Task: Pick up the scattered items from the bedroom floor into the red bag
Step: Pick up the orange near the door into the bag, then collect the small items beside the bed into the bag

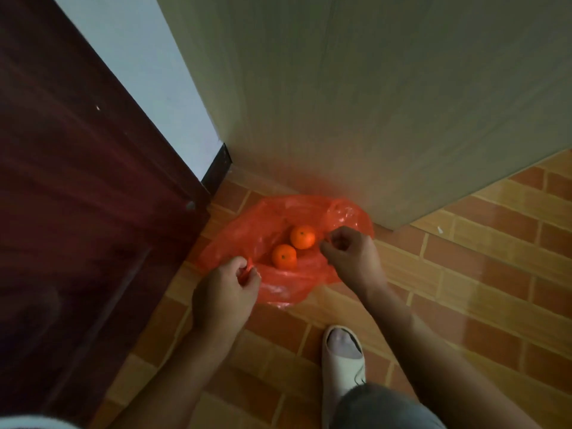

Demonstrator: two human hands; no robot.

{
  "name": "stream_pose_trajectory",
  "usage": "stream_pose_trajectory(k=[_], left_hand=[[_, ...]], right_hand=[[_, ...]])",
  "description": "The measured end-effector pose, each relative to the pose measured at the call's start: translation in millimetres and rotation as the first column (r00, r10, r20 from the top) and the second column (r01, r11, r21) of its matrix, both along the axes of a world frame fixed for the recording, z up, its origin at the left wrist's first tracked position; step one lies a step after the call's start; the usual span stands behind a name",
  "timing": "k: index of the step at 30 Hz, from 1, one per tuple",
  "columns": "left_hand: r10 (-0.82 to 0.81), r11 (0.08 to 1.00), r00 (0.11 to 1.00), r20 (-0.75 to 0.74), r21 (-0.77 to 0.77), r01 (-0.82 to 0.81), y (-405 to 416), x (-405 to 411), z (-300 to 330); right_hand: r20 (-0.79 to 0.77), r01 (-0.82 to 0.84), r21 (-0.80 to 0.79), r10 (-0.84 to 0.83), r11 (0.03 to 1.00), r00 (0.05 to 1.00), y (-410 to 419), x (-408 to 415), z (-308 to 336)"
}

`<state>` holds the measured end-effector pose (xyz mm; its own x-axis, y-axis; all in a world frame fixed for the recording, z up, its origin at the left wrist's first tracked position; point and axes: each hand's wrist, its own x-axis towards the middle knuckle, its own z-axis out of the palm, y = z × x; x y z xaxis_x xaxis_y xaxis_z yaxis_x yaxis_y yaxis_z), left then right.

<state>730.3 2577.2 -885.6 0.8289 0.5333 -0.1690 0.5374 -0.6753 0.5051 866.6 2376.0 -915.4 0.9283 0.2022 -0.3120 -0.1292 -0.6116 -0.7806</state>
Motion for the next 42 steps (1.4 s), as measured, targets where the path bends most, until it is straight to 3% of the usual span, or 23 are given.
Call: stream_pose_trajectory(k=[7,17,21,31,42], left_hand=[[0.012,0.995,0.995,0.095,-0.098,-0.003,-13,1,155],[-0.225,0.973,0.974,0.02,0.049,0.224,-55,42,398],[-0.299,0.954,0.954,-0.016,-0.017,0.299,-81,59,469],[-0.399,0.913,0.916,0.032,-0.074,0.4,-144,96,586],[-0.727,0.669,0.653,0.213,0.009,0.743,-194,115,653]], right_hand=[[0.003,0.045,-0.117,-0.045,0.992,0.999,-38,-16,165],[-0.005,0.219,-0.137,-0.222,0.966,0.975,-82,-18,390],[-0.039,0.252,-0.17,-0.262,0.953,0.964,-110,-16,464],[0.039,0.259,-0.269,-0.258,0.928,0.965,-189,-7,598],[0.177,0.619,-0.191,-0.594,0.762,0.785,-241,-63,705]])
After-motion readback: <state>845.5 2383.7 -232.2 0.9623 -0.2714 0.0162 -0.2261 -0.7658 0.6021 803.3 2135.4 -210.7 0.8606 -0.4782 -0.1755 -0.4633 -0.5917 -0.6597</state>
